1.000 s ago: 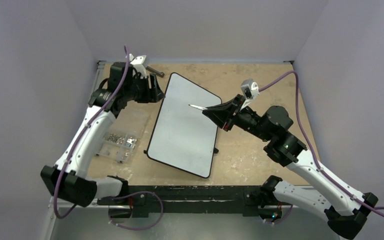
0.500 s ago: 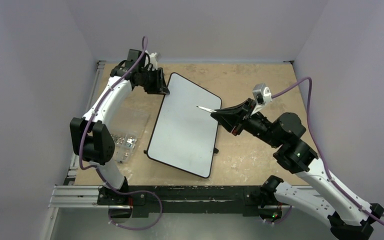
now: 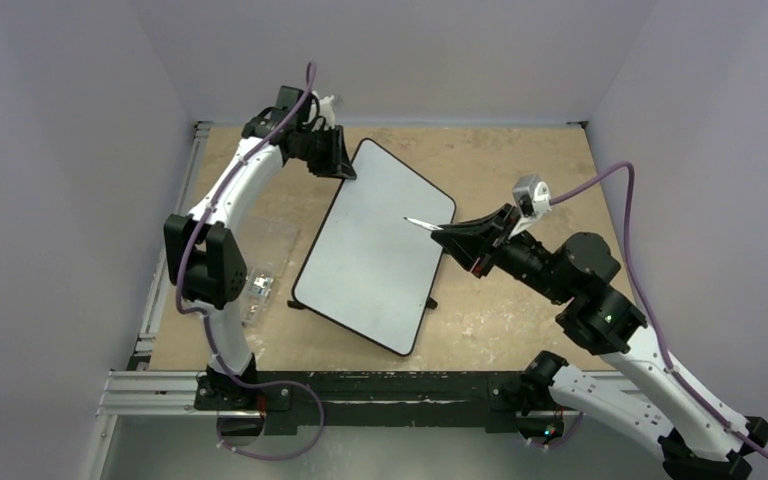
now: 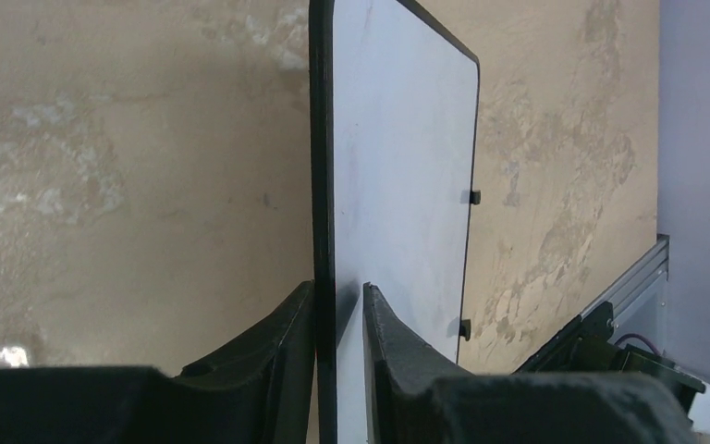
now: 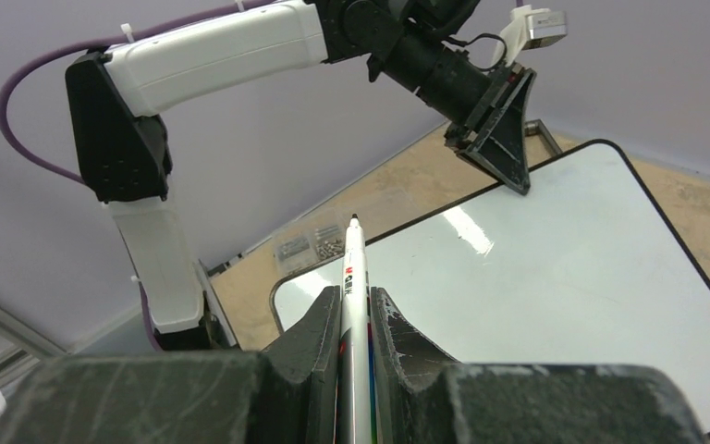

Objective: Write a sentence on the whiteboard
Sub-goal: Adjust the whiteboard at the center of the board, then hold the whiteboard on the whiteboard stand, then write a sentence on the whiteboard.

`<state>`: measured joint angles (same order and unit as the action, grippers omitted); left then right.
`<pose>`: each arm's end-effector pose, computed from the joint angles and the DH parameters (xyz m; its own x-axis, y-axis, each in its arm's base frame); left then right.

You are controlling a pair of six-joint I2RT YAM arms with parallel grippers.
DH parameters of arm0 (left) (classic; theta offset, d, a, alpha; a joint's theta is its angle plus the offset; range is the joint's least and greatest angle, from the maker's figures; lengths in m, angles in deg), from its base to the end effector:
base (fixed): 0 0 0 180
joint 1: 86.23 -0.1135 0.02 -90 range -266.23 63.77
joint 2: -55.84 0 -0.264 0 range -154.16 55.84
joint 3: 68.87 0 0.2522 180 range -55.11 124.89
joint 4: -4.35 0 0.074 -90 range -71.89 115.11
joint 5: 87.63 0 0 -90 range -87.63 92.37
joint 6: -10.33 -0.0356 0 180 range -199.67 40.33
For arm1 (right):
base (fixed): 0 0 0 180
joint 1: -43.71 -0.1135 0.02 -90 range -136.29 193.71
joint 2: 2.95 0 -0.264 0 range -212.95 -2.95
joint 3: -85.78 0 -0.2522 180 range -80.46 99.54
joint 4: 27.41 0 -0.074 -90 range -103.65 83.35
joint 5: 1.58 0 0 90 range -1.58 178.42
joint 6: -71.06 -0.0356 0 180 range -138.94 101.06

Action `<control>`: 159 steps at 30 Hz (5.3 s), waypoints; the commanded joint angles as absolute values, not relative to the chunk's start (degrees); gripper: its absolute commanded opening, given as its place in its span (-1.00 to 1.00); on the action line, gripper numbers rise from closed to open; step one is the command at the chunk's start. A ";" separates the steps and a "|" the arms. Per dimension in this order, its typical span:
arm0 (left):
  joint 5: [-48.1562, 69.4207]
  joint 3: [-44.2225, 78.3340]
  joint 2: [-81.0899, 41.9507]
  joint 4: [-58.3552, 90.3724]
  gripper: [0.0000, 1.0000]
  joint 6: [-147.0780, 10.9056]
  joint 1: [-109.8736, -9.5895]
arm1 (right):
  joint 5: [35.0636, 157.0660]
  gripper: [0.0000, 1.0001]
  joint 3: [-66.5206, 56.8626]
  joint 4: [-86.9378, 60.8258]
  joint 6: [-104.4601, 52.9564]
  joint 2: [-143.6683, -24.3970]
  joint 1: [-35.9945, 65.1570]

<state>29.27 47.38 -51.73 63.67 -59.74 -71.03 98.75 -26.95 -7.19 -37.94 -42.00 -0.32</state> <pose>0.3973 -0.1246 0.3215 -0.8755 -0.0771 -0.4770 0.2258 0.8074 -0.5450 0.0999 0.1055 0.4142 -0.1696 0.2816 -0.9444 -0.7998 0.5206 0.2988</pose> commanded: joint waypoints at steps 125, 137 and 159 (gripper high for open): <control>39.54 30.58 -37.71 66.86 -1.00 -73.07 -67.08 | 105.07 -1.00 -31.03 -20.03 -23.92 -66.76 -10.12; 37.15 30.40 -37.03 66.63 -1.00 -72.94 -66.58 | 104.57 -1.00 -28.07 -23.98 -24.06 -72.27 -11.50; 35.74 30.23 -36.37 66.71 -1.00 -73.14 -65.89 | 102.16 -1.00 -29.85 -26.23 -24.33 -75.03 -11.72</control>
<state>46.47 29.27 -38.57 67.50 -71.74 -65.41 104.08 -29.74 -23.24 -24.92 -75.48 -11.43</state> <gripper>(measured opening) 0.045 0.107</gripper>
